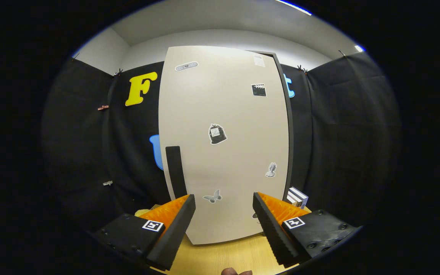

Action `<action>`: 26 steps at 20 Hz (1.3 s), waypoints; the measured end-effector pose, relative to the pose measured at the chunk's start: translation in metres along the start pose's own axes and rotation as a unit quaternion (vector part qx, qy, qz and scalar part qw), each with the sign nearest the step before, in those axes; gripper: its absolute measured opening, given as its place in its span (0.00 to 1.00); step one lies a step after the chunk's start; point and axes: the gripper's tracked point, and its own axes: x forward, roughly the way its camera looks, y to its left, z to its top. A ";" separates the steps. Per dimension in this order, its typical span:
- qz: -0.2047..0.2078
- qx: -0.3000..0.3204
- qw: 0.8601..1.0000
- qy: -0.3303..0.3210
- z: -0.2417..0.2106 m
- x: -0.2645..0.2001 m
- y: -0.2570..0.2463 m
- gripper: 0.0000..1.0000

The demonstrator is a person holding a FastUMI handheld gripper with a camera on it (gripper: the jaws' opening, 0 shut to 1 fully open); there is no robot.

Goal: Open the shoe cabinet door, grab the shoes and put them into the shoe cabinet, then close the shoe cabinet door.

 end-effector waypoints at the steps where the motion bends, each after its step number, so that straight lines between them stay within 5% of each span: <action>1: 0.000 0.000 1.000 0.000 0.000 -0.001 -0.001 0.98; 26: -0.001 0.017 1.000 0.002 0.003 -0.008 -0.021 0.98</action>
